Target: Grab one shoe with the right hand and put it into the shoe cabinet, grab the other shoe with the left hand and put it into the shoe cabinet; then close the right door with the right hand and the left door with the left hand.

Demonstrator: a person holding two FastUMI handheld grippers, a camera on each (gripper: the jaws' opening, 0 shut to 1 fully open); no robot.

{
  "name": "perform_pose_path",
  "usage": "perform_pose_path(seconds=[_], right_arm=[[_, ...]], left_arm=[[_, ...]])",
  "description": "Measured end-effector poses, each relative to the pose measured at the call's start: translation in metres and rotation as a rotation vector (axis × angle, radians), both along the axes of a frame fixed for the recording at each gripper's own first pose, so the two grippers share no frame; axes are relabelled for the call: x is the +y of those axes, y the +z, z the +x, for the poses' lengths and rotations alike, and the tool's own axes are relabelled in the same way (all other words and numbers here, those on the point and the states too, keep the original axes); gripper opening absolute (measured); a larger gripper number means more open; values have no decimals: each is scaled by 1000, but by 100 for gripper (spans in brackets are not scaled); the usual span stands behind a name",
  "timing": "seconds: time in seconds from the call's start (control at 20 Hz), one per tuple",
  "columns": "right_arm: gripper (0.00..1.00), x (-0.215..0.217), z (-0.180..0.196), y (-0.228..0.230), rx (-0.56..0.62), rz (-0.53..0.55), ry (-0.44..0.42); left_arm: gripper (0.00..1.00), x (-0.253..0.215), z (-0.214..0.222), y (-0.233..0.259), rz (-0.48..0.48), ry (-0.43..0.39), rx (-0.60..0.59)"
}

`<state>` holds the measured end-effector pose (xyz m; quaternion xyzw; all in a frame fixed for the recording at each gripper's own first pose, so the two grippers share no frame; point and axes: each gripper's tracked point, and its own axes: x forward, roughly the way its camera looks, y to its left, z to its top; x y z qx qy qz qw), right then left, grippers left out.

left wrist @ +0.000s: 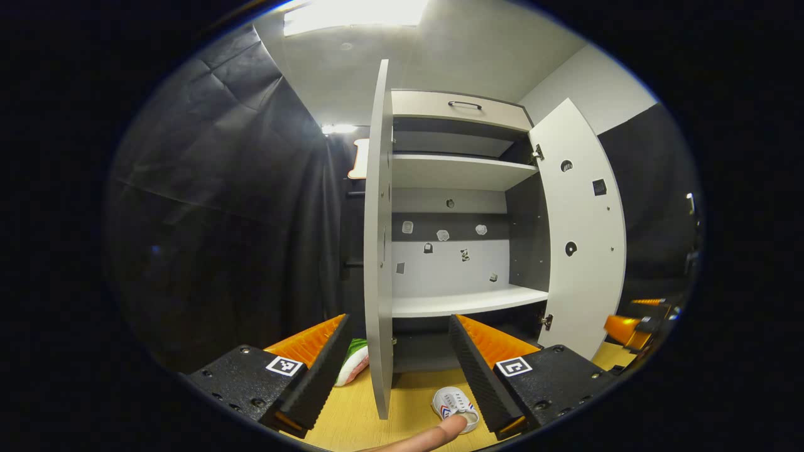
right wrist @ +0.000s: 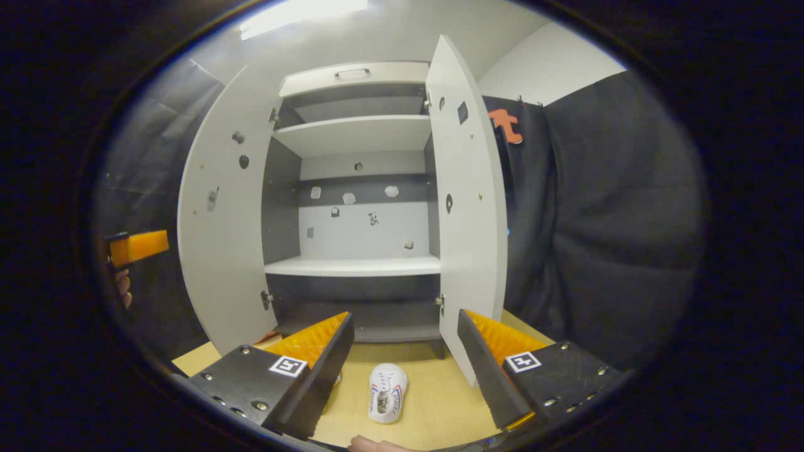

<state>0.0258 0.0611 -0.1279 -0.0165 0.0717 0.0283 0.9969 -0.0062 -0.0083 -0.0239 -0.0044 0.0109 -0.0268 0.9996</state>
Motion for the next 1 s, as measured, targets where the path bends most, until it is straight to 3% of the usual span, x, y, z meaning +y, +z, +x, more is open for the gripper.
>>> perform_pose_path(seconds=[0.05,0.1,0.3,0.4,0.5,0.55,0.7,0.95,1.0], right_arm=[[95,2,5,-16,16,-13,-7],[99,5,10,-32,33,-18,-7],[99,39,25,-113,195,71,98],[99,44,34,-152,254,49,89],[95,49,45,-192,317,40,72],[98,55,48,-213,358,49,71],[91,57,57,-264,454,39,22],[85,54,71,-298,522,52,-70],[77,56,73,-299,526,61,-71]], left_arm=[[96,-1,0,-2,-2,-4,2],[96,-2,0,-3,-2,-7,0],[96,-8,-1,-9,18,-24,-14],[92,-15,-2,-14,20,-44,-3],[96,-17,-2,-17,20,-53,5],[96,-18,-2,-19,20,-57,9],[96,-21,-3,-26,12,-67,29],[96,-24,-1,-34,15,-74,56],[96,-26,-2,-36,20,-79,62]])
